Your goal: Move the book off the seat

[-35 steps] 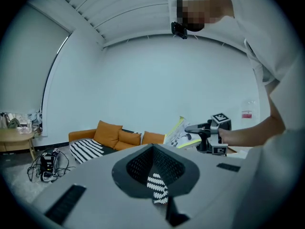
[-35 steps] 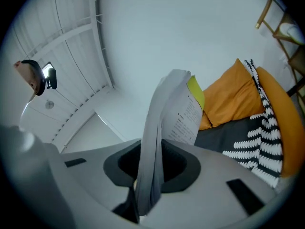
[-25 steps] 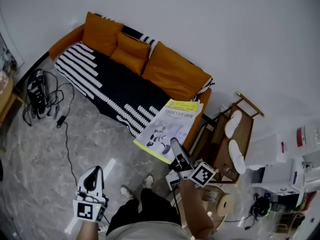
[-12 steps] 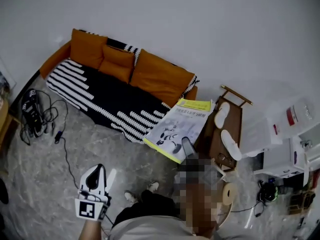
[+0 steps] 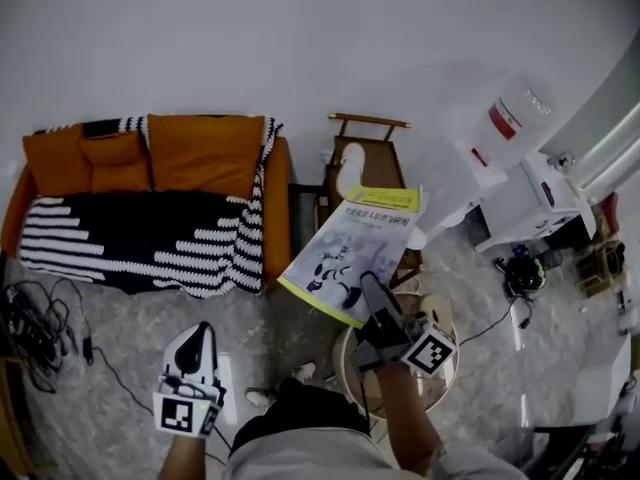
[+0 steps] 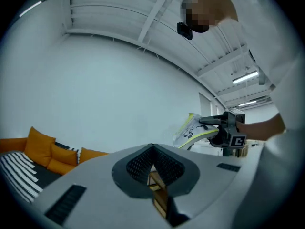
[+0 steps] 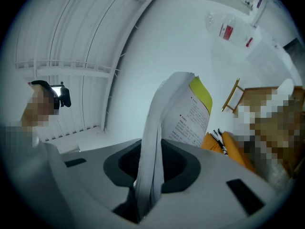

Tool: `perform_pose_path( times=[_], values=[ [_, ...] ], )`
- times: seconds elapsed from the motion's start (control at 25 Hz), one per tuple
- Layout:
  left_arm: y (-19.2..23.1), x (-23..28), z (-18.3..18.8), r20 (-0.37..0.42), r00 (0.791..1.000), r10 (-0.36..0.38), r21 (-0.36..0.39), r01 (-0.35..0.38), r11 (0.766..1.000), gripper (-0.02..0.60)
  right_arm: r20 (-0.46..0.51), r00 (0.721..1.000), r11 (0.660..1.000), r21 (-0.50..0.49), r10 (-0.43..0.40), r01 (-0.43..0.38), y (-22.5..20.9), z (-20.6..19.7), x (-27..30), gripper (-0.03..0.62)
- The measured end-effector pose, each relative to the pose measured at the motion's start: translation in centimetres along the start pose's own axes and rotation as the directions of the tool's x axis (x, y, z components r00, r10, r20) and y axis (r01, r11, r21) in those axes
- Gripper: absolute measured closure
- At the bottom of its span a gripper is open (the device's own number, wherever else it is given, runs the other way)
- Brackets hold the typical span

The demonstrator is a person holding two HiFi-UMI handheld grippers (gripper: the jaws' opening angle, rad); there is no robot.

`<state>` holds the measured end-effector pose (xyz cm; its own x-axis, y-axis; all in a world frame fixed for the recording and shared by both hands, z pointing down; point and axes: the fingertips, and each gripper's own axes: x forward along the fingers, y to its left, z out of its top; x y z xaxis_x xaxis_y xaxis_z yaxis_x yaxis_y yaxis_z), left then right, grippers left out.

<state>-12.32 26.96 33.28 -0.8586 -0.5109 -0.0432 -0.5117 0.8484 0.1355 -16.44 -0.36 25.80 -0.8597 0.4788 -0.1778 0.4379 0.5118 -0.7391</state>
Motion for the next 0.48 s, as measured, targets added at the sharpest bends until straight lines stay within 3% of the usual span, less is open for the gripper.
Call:
perform_pose_path(
  times=[0.2, 0.48],
  values=[
    [-8.9, 6.3, -0.4, -0.052, 0.980, -0.192, 0.019, 0.193, 0.981, 0.565, 0.121, 0.988, 0.995, 0.006, -0.096, 0.096, -3.1, 5.8, -8.8, 0.505],
    [-16.1, 12.9, -0.3, -0.092, 0.913, -0.398, 0.063, 0.404, 0.912, 0.565, 0.269, 0.937, 0.973, -0.003, -0.223, 0.233, -6.1, 10.7, -16.2, 0.503]
  ],
)
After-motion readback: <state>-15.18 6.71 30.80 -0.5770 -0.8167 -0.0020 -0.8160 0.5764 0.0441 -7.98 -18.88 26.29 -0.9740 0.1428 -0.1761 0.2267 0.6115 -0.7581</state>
